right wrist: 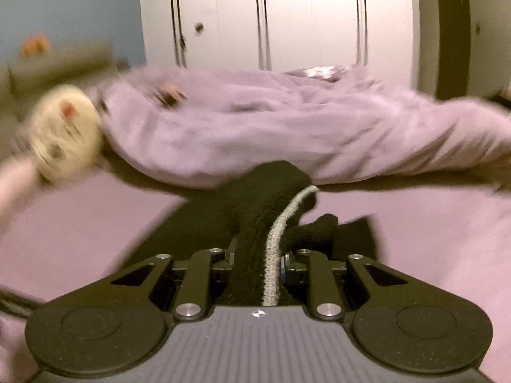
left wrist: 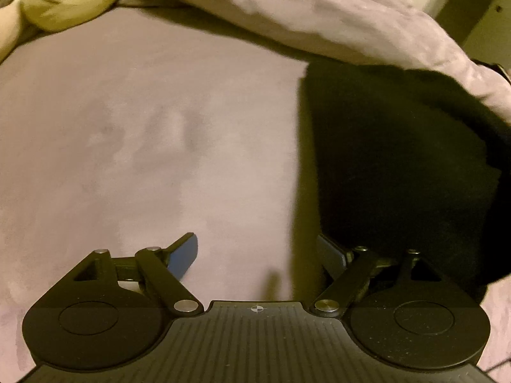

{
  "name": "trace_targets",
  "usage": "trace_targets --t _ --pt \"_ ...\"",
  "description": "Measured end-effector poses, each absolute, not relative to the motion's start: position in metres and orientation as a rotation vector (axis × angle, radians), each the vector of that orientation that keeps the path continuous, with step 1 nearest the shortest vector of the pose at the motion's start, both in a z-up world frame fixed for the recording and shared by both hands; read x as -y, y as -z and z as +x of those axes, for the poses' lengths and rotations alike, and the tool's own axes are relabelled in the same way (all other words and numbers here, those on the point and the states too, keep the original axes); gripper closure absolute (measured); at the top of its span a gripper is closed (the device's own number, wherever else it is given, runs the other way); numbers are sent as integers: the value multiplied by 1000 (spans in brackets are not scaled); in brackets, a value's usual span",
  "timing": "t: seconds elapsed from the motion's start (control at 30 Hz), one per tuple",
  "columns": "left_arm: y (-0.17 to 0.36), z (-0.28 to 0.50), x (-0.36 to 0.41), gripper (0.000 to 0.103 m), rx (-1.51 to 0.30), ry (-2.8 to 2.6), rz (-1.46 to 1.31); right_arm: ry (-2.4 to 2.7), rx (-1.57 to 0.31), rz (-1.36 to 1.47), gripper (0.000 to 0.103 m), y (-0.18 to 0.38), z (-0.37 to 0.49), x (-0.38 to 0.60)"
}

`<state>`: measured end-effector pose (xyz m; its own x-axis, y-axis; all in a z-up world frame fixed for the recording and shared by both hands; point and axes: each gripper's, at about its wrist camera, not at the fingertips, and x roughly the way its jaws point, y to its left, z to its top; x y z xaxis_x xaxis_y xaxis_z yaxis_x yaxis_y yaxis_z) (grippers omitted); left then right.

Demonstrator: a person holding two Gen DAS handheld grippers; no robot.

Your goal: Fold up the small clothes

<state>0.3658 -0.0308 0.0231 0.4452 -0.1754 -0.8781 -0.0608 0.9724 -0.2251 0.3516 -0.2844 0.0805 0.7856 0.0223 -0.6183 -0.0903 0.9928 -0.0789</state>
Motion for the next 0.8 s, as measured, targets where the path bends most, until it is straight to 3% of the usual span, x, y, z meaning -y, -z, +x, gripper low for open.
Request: trace_targets --t 0.13,0.4,0.5,0.57,0.73,0.8 --pt "-10 371 53 16 -1151 127 -210 63 -809 -234 78 -27 360 304" --pt "-1 377 50 16 -1197 90 -229 19 -897 378 62 -22 356 373" --pt "-8 375 54 17 -1175 77 -214 -6 -915 501 63 -14 353 384" --pt "-14 375 58 18 -1157 74 -209 -11 -900 489 78 -13 349 380" --pt "-32 374 56 20 -1111 99 -230 -49 -817 626 82 -19 324 402" --pt "-40 370 50 18 -1087 121 -266 1 -854 527 82 -11 315 403"
